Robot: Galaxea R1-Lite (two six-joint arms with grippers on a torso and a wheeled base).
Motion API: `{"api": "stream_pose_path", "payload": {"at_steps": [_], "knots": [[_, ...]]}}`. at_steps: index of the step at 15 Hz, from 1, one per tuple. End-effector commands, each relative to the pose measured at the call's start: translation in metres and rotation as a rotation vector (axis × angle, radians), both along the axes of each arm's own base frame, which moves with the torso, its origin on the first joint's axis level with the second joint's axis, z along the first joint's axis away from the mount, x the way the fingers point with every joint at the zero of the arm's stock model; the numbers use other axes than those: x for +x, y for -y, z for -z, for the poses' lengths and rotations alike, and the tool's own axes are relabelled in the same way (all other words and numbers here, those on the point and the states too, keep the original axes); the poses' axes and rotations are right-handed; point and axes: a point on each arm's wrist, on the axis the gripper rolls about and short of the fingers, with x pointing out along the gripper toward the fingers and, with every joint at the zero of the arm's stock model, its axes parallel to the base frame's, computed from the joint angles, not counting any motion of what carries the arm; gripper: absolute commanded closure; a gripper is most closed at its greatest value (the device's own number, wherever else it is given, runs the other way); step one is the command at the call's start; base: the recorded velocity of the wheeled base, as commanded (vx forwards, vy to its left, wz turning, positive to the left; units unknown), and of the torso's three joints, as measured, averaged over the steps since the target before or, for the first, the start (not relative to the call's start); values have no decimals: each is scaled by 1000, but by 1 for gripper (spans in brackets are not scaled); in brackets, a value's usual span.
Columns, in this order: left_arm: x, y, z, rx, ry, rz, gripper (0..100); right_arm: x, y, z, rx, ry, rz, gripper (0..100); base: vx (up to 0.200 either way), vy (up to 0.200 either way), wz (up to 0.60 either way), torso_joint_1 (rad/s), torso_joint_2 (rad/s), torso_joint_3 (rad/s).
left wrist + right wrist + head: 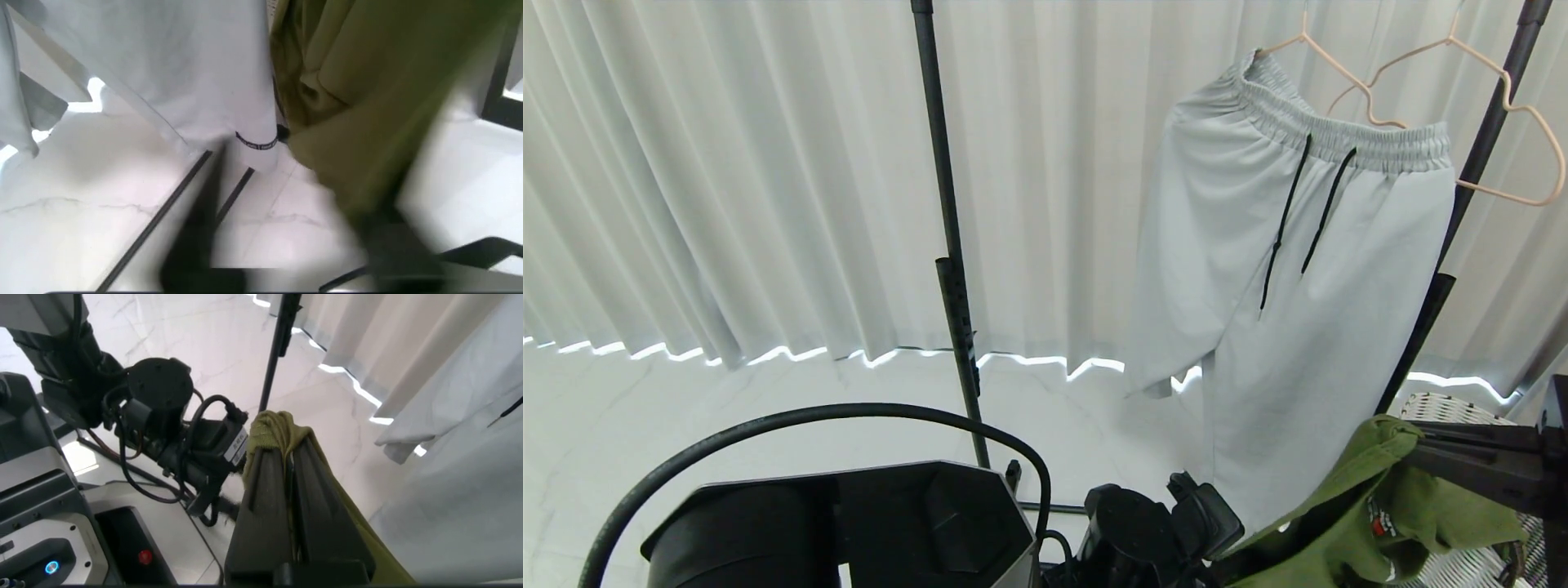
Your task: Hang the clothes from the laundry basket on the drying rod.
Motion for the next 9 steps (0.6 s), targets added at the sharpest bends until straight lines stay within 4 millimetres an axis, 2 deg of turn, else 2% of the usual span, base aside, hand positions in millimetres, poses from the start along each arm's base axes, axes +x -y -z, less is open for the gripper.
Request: {"api": "stream_pose_path", "payload": {"at_steps": [1,5,6,9], "knots": [[-2,-7,-4,5,-5,-7,100,1,-1,1,-2,-4,-2,100,0,0,0,0,0,0],[2,-29,-26,-12,6,-49,100,7,-5,5,-18,-29,0,100,0,0,0,0,0,0],[6,-44,-41,-31,18,-82,100,13,-9,5,-19,-28,-2,100,0,0,0,0,0,0],[16,-83,-70,-68,41,-181,100,35,-27,4,-10,-18,-15,100,0,0,0,0,0,0]]}}
